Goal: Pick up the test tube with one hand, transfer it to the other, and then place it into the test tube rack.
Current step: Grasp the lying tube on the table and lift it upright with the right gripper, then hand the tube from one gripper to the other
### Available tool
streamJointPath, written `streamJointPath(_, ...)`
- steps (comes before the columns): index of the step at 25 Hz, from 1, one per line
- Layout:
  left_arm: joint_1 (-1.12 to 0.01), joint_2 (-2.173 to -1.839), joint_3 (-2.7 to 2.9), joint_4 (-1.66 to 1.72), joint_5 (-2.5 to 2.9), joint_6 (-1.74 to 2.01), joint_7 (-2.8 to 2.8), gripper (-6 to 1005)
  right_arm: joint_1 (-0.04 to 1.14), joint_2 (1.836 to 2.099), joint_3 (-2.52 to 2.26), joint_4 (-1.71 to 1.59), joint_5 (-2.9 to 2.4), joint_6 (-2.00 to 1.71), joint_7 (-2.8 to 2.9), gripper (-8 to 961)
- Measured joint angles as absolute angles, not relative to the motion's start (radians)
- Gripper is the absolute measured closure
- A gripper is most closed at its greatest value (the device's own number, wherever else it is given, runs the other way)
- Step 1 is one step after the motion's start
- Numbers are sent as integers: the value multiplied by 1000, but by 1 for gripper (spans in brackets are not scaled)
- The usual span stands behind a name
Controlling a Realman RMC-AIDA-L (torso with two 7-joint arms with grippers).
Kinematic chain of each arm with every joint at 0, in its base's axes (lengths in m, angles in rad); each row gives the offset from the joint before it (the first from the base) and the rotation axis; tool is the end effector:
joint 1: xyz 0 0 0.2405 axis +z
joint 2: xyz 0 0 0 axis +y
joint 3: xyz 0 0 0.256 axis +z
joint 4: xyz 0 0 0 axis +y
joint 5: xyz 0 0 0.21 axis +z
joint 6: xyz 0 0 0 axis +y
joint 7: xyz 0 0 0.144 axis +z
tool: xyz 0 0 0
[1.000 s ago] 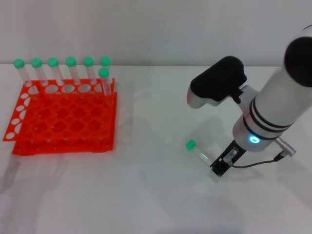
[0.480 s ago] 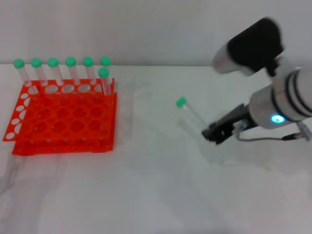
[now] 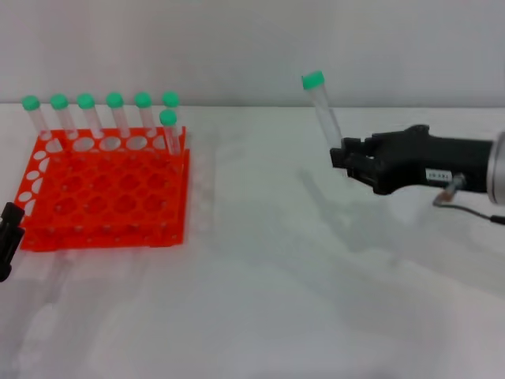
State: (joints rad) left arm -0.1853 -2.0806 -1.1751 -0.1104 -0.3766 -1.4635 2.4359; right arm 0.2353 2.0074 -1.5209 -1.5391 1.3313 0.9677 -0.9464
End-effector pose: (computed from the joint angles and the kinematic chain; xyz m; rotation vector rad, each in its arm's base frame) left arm -0.3630 0.2362 0.0029 -1.4734 -0.8675 -1.1090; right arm 0.1481 0.3399 0.0253 -2.4982 0.6353 0.5719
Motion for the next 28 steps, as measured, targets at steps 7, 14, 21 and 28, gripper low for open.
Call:
streamJointPath(7, -205, -2078, -1173, -113, -291, -1541, 2435, 292, 224, 2008, -1454, -1120, 1873, 1125, -1526, 765)
streamJointPath(14, -267, -2060, -1170, -114, -131, -1606, 2432, 235, 239, 2010, -1433, -875, 2028, 1216, -1851, 765)
streamJointPath(21, -405, -2015, -1162, -99, 133, -1621, 2363, 201, 283, 2015, -1495, -537, 2261, 1394, -2397, 765)
streamJointPath(28, -491, -2025, -1163, -107, 299, -1606, 2357, 110, 287, 2016, -1598, -481, 2363, 1408, -2537, 765)
